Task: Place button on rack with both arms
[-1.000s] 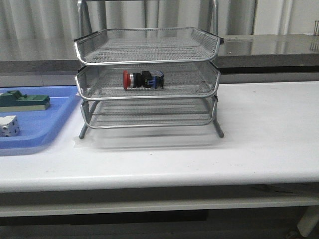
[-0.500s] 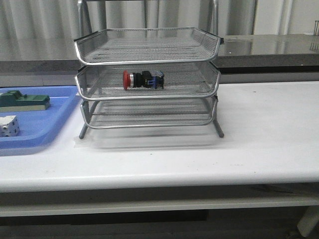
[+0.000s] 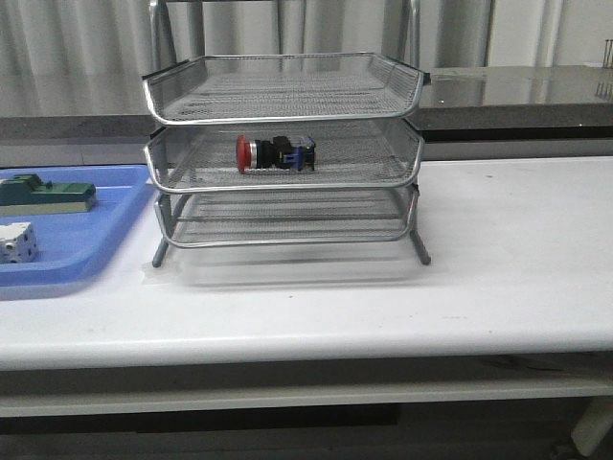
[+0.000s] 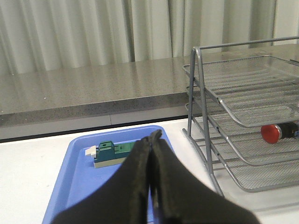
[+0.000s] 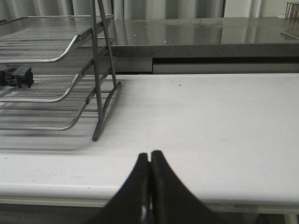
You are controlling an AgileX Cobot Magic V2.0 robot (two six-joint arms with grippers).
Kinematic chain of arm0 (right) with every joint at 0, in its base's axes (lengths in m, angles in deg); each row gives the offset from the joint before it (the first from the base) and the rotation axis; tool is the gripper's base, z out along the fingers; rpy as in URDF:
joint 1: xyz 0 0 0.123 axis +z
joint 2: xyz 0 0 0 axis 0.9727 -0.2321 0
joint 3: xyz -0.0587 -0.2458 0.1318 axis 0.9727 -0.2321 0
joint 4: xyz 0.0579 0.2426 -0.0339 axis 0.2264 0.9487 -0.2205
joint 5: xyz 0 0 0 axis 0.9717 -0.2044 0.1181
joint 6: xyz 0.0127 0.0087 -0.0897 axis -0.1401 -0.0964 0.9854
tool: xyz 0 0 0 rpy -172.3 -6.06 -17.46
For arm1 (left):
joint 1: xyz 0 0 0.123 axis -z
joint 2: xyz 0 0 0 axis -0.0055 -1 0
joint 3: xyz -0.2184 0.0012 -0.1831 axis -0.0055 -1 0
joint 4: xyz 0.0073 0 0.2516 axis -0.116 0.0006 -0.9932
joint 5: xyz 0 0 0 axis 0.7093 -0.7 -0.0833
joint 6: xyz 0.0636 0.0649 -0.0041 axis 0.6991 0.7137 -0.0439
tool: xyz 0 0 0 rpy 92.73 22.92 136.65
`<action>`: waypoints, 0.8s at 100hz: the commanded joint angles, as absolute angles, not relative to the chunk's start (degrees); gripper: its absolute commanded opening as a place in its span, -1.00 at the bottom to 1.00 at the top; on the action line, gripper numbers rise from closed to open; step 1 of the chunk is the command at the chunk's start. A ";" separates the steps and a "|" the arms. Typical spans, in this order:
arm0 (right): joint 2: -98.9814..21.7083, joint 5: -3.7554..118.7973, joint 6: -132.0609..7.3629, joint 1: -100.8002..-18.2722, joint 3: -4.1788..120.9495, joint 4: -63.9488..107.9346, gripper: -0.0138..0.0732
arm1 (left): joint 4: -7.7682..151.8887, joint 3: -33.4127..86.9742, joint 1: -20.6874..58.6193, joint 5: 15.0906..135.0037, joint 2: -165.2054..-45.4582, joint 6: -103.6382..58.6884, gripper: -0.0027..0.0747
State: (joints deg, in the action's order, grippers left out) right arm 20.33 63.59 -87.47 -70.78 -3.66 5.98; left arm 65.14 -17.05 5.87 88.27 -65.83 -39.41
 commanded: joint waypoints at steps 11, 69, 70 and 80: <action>21.36 68.57 -87.58 -70.75 -2.54 5.39 -0.82 | 65.72 -15.42 5.91 92.74 -66.17 -40.05 -0.99; 21.36 68.57 -87.58 -70.75 -2.54 5.39 -0.82 | 64.49 -15.55 5.91 92.74 -66.17 -40.05 -0.99; 21.36 68.57 -87.58 -70.75 -2.54 5.39 -0.82 | 63.93 -15.69 5.91 92.74 -66.17 -40.05 -0.99; 21.36 68.57 -87.58 -70.75 -2.54 5.39 -0.82 | 60.52 -16.98 5.91 92.44 -66.05 -40.88 -0.99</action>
State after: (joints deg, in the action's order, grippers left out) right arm 20.33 63.59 -87.52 -70.78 -3.66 5.95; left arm 62.86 -17.58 5.87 88.27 -65.74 -39.59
